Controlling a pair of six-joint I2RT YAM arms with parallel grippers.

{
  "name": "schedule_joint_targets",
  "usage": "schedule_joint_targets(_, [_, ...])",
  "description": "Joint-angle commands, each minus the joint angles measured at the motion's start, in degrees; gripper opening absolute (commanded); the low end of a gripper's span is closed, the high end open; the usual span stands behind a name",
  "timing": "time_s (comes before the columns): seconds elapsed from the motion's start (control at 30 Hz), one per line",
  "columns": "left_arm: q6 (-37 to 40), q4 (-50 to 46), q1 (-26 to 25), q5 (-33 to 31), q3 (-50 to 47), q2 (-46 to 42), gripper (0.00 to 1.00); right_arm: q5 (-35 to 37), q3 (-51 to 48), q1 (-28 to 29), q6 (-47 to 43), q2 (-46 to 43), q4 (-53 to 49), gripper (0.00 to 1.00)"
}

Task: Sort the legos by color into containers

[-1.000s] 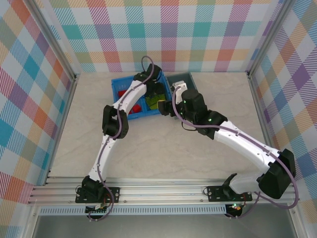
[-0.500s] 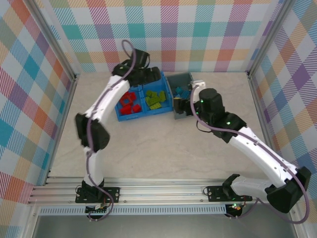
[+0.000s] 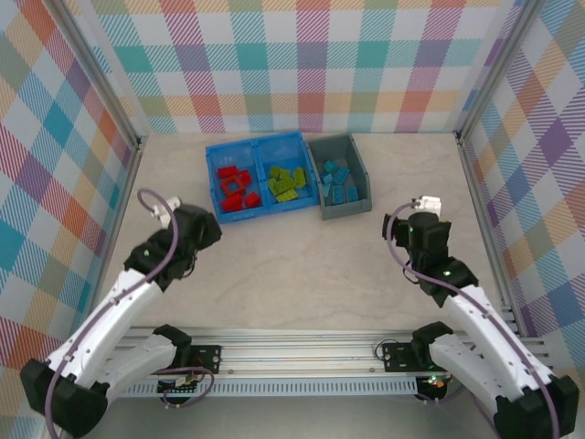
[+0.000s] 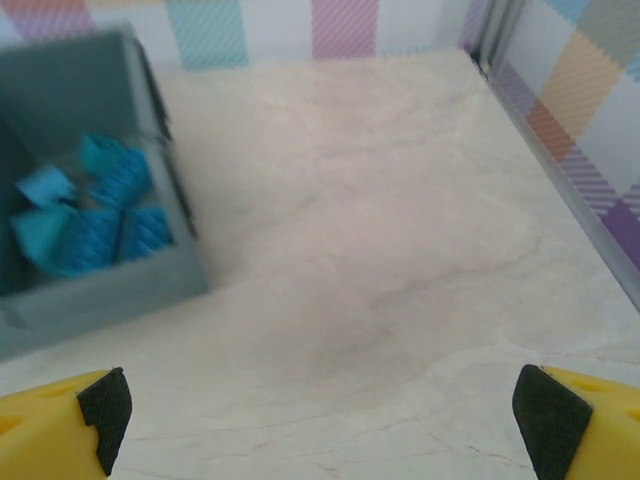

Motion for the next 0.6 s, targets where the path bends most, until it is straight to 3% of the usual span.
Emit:
schedule_joint_targets(0.0, [15.8, 23.9, 1.2, -13.1, -13.8, -4.2, 1.00, -7.1, -4.2, -6.3, -8.1, 5.8, 18.2, 1.00])
schedule_joint_targets(0.07, [21.9, 35.7, 3.3, -13.6, -19.7, -3.9, 1.00, -10.0, -3.7, -9.8, -9.0, 11.5, 20.1, 1.00])
schedule_joint_targets(0.17, [24.5, 45.5, 11.1, -4.1, -22.8, 1.9, 1.00, -15.1, -4.8, -13.3, -9.5, 20.2, 29.7, 1.00])
schedule_joint_targets(0.27, [27.2, 55.5, 15.6, 2.6, -23.3, 12.3, 1.00, -18.2, -5.2, -15.4, -10.3, 28.8, 39.3, 1.00])
schedule_joint_targets(0.33, [28.7, 62.2, 17.4, 6.9, -22.5, 19.3, 1.00, -19.9, -5.5, -16.5, -10.4, 33.2, 44.8, 1.00])
schedule_joint_targets(0.43, [30.2, 69.8, 18.6, 11.5, -19.9, 28.3, 1.00, -24.4, -2.2, -18.9, -7.4, 36.4, 42.7, 1.00])
schedule_joint_targets(0.57, [30.5, 73.0, 20.4, 15.1, -15.7, 37.1, 1.00, -27.8, -4.4, -19.2, -8.2, 39.0, 48.7, 1.00])
